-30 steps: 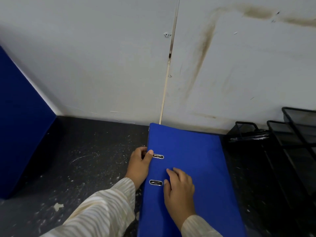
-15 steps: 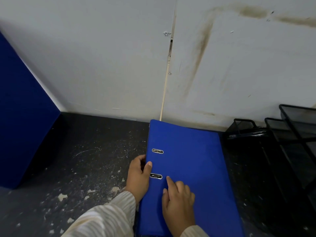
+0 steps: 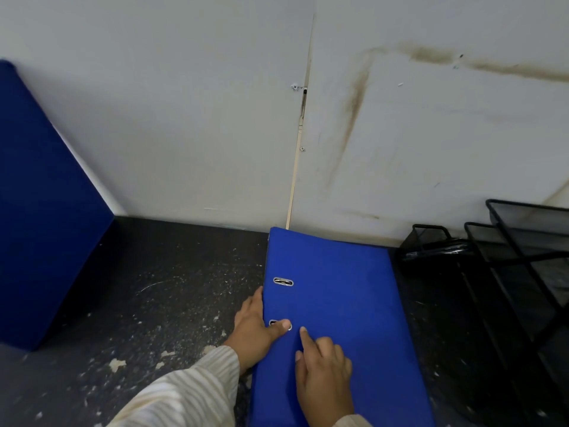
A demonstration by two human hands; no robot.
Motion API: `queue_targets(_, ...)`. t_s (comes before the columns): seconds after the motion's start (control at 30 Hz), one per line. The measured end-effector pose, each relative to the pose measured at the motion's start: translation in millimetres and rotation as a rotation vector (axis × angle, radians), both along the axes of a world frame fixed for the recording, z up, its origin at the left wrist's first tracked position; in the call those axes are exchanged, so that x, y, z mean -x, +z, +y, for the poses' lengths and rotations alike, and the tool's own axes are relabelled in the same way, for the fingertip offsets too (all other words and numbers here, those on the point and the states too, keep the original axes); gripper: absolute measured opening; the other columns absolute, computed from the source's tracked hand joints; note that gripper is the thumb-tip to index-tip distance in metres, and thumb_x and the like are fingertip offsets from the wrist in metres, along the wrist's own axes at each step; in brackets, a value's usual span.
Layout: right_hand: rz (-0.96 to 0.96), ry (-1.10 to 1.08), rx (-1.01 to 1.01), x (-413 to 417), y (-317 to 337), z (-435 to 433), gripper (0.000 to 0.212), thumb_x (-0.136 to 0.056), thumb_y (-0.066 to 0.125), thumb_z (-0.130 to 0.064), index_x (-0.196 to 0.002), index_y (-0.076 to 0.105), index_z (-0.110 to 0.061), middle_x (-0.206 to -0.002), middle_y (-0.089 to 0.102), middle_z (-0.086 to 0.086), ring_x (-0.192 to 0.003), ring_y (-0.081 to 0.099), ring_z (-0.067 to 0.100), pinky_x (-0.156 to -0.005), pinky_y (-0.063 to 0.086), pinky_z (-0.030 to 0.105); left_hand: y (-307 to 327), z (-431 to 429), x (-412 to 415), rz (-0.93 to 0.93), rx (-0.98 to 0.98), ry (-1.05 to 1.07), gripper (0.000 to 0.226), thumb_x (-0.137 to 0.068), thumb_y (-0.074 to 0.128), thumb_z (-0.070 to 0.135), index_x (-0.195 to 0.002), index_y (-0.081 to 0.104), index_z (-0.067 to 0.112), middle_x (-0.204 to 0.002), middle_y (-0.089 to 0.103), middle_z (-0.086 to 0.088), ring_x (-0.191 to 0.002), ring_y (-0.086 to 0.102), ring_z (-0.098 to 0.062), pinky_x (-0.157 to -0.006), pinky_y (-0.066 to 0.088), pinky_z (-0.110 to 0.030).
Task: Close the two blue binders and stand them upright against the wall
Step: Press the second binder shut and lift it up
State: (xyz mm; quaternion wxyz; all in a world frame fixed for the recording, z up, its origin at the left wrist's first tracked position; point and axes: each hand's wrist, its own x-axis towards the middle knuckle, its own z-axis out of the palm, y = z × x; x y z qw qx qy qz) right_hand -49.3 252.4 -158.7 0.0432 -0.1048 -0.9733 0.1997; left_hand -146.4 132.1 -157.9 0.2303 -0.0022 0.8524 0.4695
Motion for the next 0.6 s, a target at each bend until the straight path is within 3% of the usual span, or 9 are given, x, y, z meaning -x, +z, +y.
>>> queue_targets(0.07, -0.033, 0.002, -0.001, -2, -3, 0, 0.048, -0.093, 0.046, -0.034, -0.139, 0.040, -0.024, -0.103, 0.056, -0.001, -0.094, 0.052, 0.019, -0.084, 0.040, 0.036, 0, 3, 0, -0.004, 0.012, 0.032, 0.081, -0.081, 0.069, 0.039, -0.147, 0.023, 0.033, -0.140, 0.038, 0.000, -0.133, 0.034, -0.024, -0.112, 0.031, -0.041)
queue_targets(0.1, -0.043, -0.002, -0.023, -3, -4, 0, 0.048, -0.091, 0.051, -0.033, -0.137, 0.044, -0.023, -0.098, 0.057, -0.001, -0.091, 0.054, 0.018, -0.082, 0.042, 0.038, 0, 5, 0, -0.008, 0.024, 0.046, 0.080, -0.080, 0.070, 0.038, -0.147, 0.025, 0.031, -0.140, 0.039, -0.001, -0.132, 0.035, -0.025, -0.113, 0.032, -0.041)
queue_targets(0.3, 0.033, -0.030, -0.156, -1, -4, 0, 0.052, -0.057, 0.087, -0.025, -0.105, 0.072, -0.016, -0.065, 0.057, -0.005, -0.056, 0.057, 0.013, -0.050, 0.049, 0.033, 4, 16, -2, -0.011, 0.163, 0.113, 0.078, -0.081, 0.068, 0.040, -0.146, 0.029, 0.022, -0.143, 0.041, -0.004, -0.131, 0.040, -0.028, -0.109, 0.036, -0.049)
queue_targets(0.4, 0.016, -0.031, -0.161, -1, -3, -1, 0.053, -0.052, 0.089, -0.026, -0.101, 0.073, -0.017, -0.062, 0.055, -0.005, -0.053, 0.056, 0.012, -0.048, 0.049, 0.031, 10, 25, -4, -0.008, 0.286, 0.124, 0.082, -0.081, 0.065, 0.044, -0.147, 0.023, 0.019, -0.148, 0.035, -0.003, -0.135, 0.036, -0.029, -0.109, 0.034, -0.050)
queue_targets(0.5, -0.009, -0.029, -0.124, -2, 1, -1, 0.051, -0.059, 0.086, -0.027, -0.108, 0.070, -0.018, -0.067, 0.056, -0.005, -0.059, 0.057, 0.013, -0.052, 0.049, 0.033, 13, 31, -6, 0.007, 0.291, 0.151, 0.083, -0.082, 0.065, 0.042, -0.147, 0.021, 0.015, -0.149, 0.034, -0.004, -0.136, 0.034, -0.031, -0.109, 0.033, -0.050)
queue_targets(0.6, -0.048, -0.027, -0.026, -4, -1, 0, 0.044, -0.087, 0.059, -0.030, -0.130, 0.053, -0.020, -0.089, 0.059, 0.000, -0.083, 0.058, 0.020, -0.075, 0.045, 0.040, 11, 25, -8, 0.013, 0.240, 0.122, 0.083, -0.083, 0.066, 0.041, -0.148, 0.021, 0.014, -0.147, 0.035, -0.007, -0.135, 0.033, -0.032, -0.110, 0.033, -0.047)
